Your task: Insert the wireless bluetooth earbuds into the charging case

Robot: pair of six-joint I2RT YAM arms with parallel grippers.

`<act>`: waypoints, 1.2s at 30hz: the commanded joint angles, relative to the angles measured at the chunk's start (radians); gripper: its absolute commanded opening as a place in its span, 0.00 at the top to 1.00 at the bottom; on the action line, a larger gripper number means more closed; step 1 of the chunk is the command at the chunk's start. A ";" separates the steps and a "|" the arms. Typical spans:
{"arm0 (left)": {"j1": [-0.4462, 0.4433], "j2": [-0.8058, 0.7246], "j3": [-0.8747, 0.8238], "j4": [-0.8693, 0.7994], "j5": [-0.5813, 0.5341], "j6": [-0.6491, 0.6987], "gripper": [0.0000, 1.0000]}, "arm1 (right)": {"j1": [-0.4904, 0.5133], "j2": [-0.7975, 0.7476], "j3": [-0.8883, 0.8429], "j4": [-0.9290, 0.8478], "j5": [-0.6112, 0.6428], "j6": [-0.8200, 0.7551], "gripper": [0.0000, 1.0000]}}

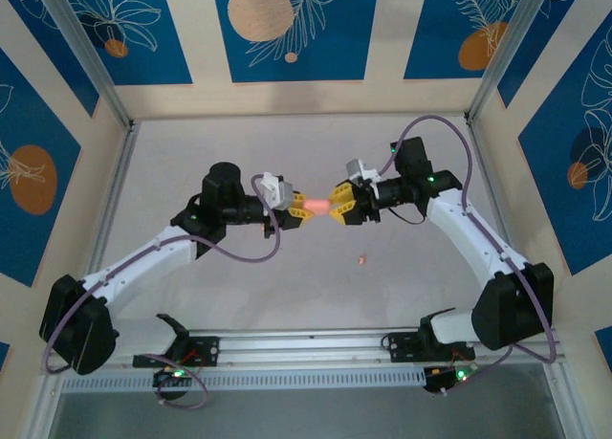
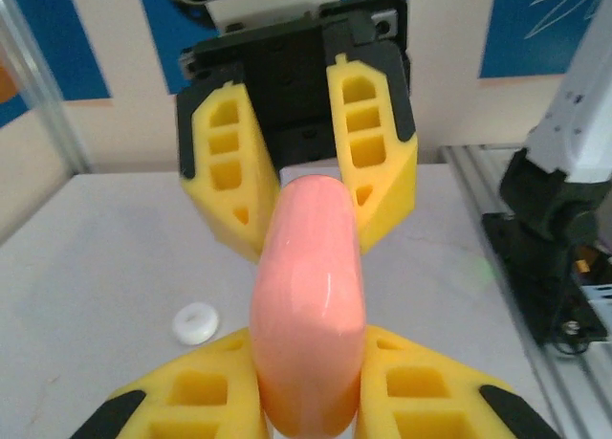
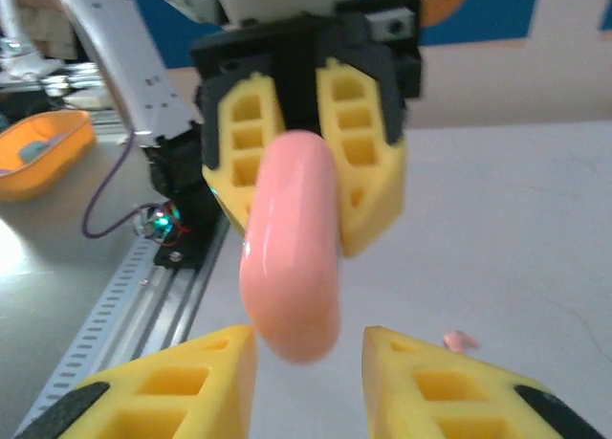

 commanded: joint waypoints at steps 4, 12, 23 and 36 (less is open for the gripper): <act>-0.010 -0.030 0.057 -0.275 -0.141 0.213 0.84 | 0.017 -0.143 -0.054 0.093 0.253 0.087 0.49; -0.018 -0.033 0.066 -0.304 -0.152 0.239 0.85 | 0.140 -0.116 0.009 0.063 0.352 0.039 0.46; -0.023 -0.038 0.064 -0.283 -0.141 0.222 0.84 | 0.234 -0.018 0.063 0.042 0.375 0.004 0.48; -0.025 -0.042 0.066 -0.255 -0.142 0.192 0.84 | 0.236 0.041 0.127 -0.033 0.357 -0.036 0.75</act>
